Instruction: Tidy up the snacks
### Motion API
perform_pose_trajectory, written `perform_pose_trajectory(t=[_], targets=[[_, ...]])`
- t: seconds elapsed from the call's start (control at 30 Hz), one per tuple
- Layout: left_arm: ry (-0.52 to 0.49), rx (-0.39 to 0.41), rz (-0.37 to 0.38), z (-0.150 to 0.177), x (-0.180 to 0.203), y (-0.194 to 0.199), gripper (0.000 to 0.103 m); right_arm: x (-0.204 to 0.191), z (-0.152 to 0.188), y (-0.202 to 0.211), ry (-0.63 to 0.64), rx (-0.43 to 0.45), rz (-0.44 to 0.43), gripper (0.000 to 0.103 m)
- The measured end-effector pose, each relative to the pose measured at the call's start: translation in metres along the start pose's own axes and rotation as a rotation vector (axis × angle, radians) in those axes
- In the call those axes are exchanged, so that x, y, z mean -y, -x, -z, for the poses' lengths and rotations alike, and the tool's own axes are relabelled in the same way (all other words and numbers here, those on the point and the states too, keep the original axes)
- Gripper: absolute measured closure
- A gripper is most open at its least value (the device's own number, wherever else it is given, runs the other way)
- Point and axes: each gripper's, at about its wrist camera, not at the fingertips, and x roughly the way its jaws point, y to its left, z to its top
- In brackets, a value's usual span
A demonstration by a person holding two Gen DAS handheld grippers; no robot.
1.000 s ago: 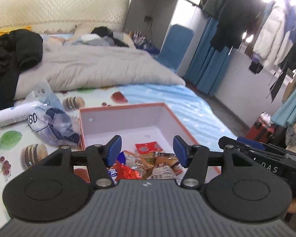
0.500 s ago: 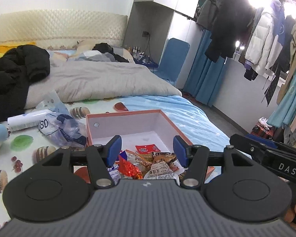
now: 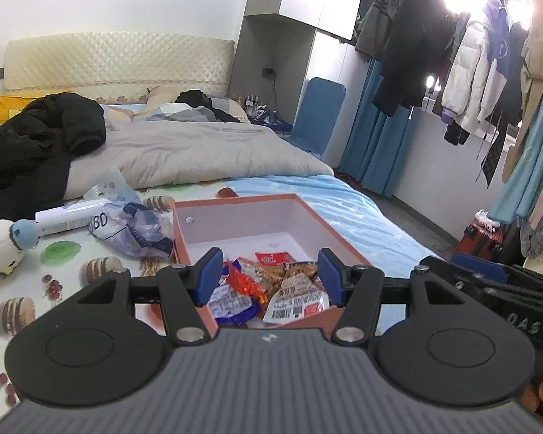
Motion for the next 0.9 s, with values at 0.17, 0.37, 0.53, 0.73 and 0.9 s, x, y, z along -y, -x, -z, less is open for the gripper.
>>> perform_pose_trajectory(t=[0.17, 0.37, 0.53, 0.73, 0.9], targets=[[0.006, -0.007, -0.015, 0.018, 0.000, 0.014, 0.040, 0.002, 0.016, 0.001, 0.007, -0.044, 0.019, 0.039], [0.025, -0.030, -0.024, 0.034, 0.001, 0.019, 0.040, 0.002, 0.031, 0.009, -0.025, -0.073, 0.028, 0.039], [0.021, -0.043, -0.024, 0.036, 0.001, 0.015, 0.040, 0.000, 0.037, 0.007, -0.007, -0.091, 0.050, 0.039], [0.011, -0.050, -0.028, 0.035, 0.000, 0.012, 0.040, 0.001, 0.037, 0.007, -0.012, -0.087, 0.055, 0.039], [0.009, -0.049, -0.027, 0.034, 0.001, 0.012, 0.040, 0.003, 0.035, 0.009, -0.041, -0.081, 0.055, 0.039]])
